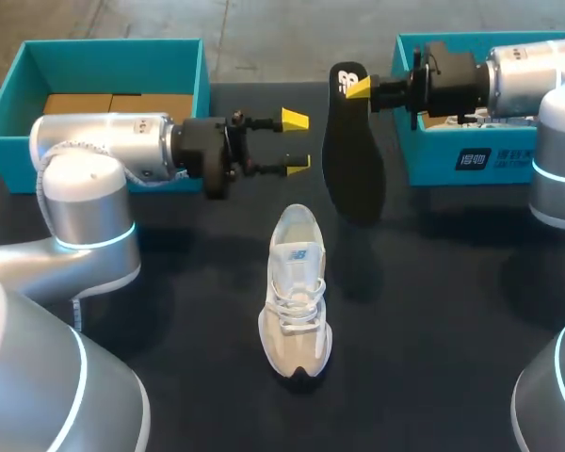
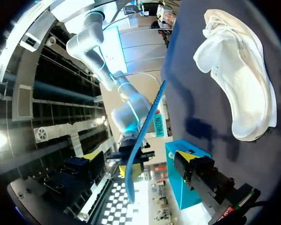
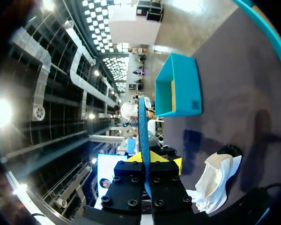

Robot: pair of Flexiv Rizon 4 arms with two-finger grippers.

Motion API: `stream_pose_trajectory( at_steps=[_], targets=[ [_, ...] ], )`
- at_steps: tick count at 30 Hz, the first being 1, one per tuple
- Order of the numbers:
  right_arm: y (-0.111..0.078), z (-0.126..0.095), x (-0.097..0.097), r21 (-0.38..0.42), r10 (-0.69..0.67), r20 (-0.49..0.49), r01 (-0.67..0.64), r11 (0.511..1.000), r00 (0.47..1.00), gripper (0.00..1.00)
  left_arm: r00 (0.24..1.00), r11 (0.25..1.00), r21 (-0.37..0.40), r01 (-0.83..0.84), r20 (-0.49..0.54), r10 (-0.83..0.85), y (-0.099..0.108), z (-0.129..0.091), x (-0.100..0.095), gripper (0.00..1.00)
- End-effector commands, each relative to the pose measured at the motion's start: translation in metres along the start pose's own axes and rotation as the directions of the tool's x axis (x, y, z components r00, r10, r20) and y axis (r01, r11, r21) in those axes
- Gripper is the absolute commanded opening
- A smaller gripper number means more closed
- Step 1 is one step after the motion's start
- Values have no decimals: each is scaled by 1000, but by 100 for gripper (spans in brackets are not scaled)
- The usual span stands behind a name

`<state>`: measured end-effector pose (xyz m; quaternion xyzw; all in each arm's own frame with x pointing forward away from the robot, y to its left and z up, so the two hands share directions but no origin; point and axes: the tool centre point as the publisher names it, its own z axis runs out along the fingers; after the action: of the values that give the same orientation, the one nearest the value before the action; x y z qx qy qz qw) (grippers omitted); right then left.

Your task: Take the shoe out of the shoebox, open the shoe tongue, remove and reinsert the insole, then place the shoe into the shoebox

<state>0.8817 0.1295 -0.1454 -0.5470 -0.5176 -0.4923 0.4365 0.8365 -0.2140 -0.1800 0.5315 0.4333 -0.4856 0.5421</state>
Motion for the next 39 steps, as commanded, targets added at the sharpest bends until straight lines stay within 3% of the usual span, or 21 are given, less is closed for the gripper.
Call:
stream_pose_trajectory(
  at_steps=[1,14,32,39],
  targets=[
    [0,2,-1,-3,0,-1,0,1000,1000,0,999,1000,-4,-25,27,25,6,13,6,100],
    [0,2,-1,-3,0,-1,0,1000,1000,0,997,998,11,-60,58,59,2,38,-6,100],
    [0,2,-1,-3,0,-1,0,1000,1000,0,995,996,15,-85,46,84,-20,50,-25,99],
    [0,2,-1,-3,0,-1,0,1000,1000,0,995,995,-5,-96,21,97,-19,49,-28,71]
  ],
)
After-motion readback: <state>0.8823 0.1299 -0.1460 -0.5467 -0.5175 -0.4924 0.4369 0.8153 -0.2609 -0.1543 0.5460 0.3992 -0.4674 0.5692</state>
